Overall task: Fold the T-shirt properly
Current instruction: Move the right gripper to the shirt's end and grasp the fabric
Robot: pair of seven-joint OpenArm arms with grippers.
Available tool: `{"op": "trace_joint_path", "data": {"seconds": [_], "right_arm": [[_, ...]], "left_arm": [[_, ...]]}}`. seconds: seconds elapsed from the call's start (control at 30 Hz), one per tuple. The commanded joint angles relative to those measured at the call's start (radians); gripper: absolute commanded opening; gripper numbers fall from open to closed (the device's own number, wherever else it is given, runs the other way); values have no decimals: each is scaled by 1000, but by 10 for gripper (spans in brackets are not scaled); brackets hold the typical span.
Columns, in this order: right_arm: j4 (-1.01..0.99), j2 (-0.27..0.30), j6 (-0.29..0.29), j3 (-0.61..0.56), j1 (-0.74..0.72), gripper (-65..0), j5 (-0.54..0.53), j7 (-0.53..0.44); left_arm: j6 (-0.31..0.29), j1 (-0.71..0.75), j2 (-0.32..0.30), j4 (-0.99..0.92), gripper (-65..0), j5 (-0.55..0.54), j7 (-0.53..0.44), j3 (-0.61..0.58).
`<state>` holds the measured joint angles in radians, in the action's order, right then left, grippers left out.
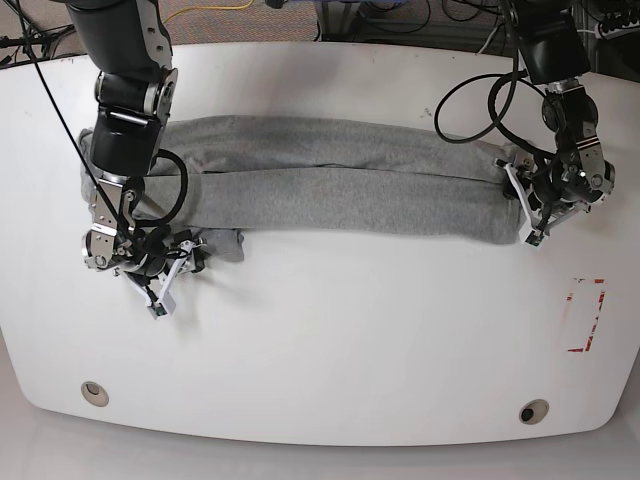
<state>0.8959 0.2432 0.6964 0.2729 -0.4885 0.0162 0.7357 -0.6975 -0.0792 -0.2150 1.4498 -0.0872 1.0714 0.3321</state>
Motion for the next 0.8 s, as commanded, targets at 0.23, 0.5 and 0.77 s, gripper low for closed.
{"op": "trace_joint_path", "data": {"seconds": [0.23, 0.5, 0.77], "right_arm": [[22, 14, 2, -1, -14, -637, -12, -11], [230, -6, 2, 85, 20, -650, -15, 3], [432, -41, 2, 194, 35, -648, -15, 114]], "left_arm": [[-1, -3, -13, -1, -389, 36, 30, 2], [-1, -3, -13, -4, -389, 36, 30, 2], [-1, -1, -13, -4, -389, 36, 28, 0]]}}
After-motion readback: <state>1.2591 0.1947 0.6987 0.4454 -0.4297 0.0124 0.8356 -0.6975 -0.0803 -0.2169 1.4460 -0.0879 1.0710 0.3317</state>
